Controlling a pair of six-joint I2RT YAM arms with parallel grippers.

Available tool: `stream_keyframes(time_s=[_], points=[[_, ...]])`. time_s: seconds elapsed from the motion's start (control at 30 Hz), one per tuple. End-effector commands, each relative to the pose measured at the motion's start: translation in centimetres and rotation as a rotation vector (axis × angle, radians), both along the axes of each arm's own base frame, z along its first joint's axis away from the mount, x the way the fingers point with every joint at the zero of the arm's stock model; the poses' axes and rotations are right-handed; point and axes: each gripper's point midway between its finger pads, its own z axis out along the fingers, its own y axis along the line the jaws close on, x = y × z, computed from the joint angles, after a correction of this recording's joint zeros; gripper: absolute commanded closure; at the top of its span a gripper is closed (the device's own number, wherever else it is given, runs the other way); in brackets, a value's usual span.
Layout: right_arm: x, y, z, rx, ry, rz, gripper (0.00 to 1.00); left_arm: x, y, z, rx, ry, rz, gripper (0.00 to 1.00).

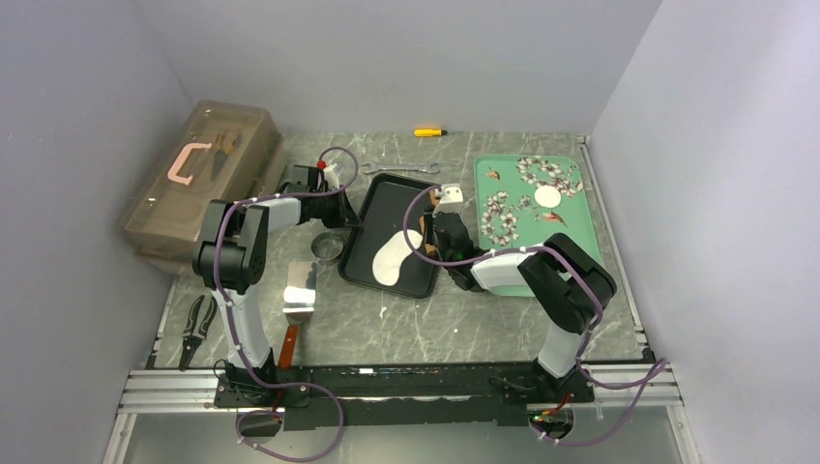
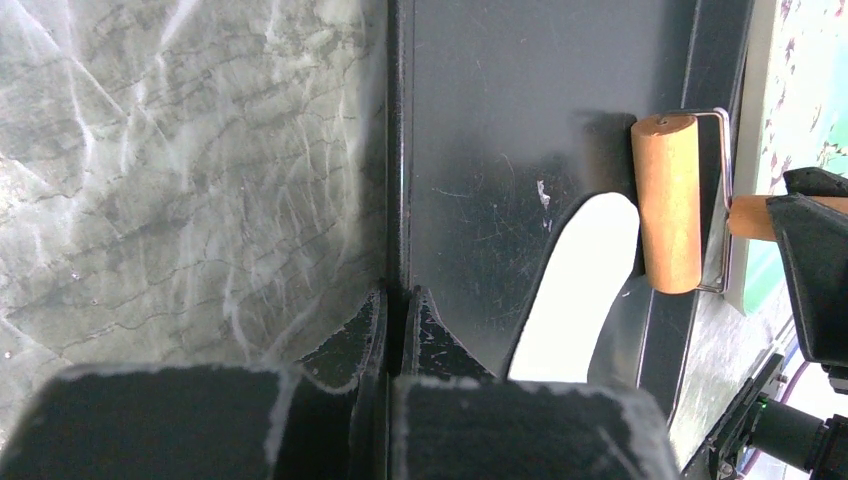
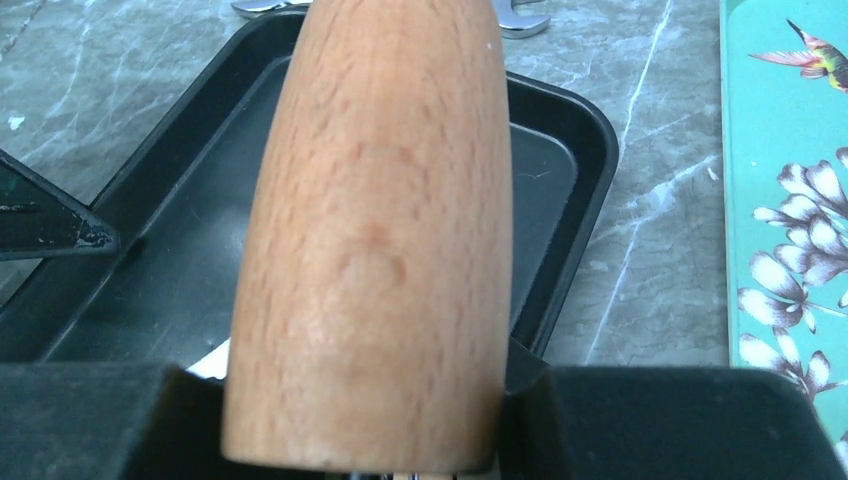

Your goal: Roll out the dumpling wrappers from the dough

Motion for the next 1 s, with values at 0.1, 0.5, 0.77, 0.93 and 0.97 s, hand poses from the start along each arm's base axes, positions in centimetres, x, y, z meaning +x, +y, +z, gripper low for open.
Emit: stream_keyframes(time_s=[0.1, 0.5, 0.77, 0.93, 0.97], points=[[-1.8, -2.0, -0.2, -0.246, 0.1, 0.054, 1.0, -1.3, 1.8, -3.8, 0.1, 0.095, 0.038, 1.0], [-6.1, 11.2, 7.6, 0.023, -0.12, 0.546, 1.0, -1.3, 1.8, -3.8, 0.099, 0.097, 0.041, 1.0], [-7.6, 10.9, -0.9, -0.071, -0.032, 0.624, 1.0, -1.3, 1.8, -3.8, 0.098, 0.099, 0.04, 1.0], [-8.7, 5.7, -6.9, -0.217, 0.068, 0.486, 1.0, -1.3, 1.8, -3.8, 0.097, 0.098, 0.04, 1.0], [-8.7, 4.4, -7.5, -0.239, 0.077, 0.442, 1.0, -1.3, 1.8, -3.8, 0.098, 0.099, 0.04, 1.0]])
